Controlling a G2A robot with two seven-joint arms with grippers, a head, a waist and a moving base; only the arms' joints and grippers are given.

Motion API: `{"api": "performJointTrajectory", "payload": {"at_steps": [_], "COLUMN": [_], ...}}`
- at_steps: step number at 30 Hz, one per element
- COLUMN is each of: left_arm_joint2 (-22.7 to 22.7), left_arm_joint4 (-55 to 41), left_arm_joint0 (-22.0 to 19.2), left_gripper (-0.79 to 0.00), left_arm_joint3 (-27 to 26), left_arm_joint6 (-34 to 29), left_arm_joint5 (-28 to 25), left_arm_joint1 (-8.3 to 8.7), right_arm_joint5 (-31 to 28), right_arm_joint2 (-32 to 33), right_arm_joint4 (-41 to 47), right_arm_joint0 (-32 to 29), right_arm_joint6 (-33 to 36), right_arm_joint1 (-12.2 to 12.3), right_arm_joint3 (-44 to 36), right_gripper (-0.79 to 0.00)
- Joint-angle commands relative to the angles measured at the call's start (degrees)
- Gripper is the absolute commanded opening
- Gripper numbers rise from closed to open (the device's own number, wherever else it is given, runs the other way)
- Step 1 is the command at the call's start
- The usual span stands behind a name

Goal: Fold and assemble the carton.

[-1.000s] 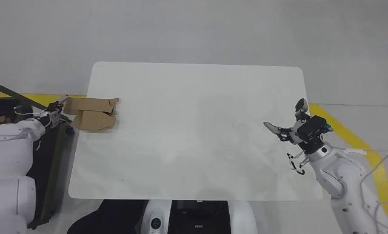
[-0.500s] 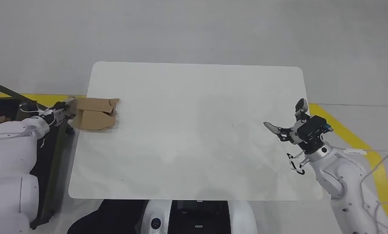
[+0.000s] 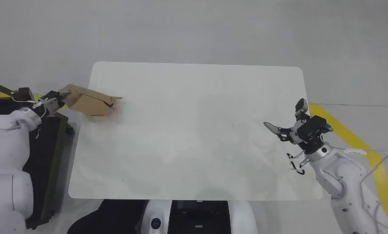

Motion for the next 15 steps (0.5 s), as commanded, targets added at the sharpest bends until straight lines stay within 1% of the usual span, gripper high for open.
{"api": "performJointTrajectory", "payload": {"at_steps": [1,5,9,11,15], "left_arm_joint2": [-0.3,-0.7,-0.5,0.0,1.6], "left_arm_joint4": [-0.4,-1.7,-2.8,-3.1,-4.4], "left_arm_joint0": [-0.5,-1.6,-2.5,-2.9,-3.6], "left_gripper": [-0.785,-0.785,-0.785,-0.785,-0.785], "left_arm_joint3": [-0.7,-2.3,-4.3,-5.4,-8.0], "left_arm_joint6": [-1.3,-4.2,-6.7,-7.0,-7.8], "left_arm_joint5": [-1.1,-3.0,-3.9,-3.9,-3.2], "left_arm_joint1": [0.13,0.23,-0.18,-0.69,-2.26], "right_arm_joint5": [0.0,0.0,0.0,0.0,0.0], "right_arm_joint2": [0.0,0.0,0.0,0.0,0.0], "right_arm_joint4": [0.0,0.0,0.0,0.0,0.0], "right_arm_joint0": [0.0,0.0,0.0,0.0,0.0], "right_arm_joint6": [0.0,0.0,0.0,0.0,0.0], "right_arm_joint1": [0.0,0.0,0.0,0.0,0.0], "right_arm_joint3": [0.0,0.0,0.0,0.0,0.0], "right_gripper": [0.000,0.000,0.000,0.000,0.000]}}
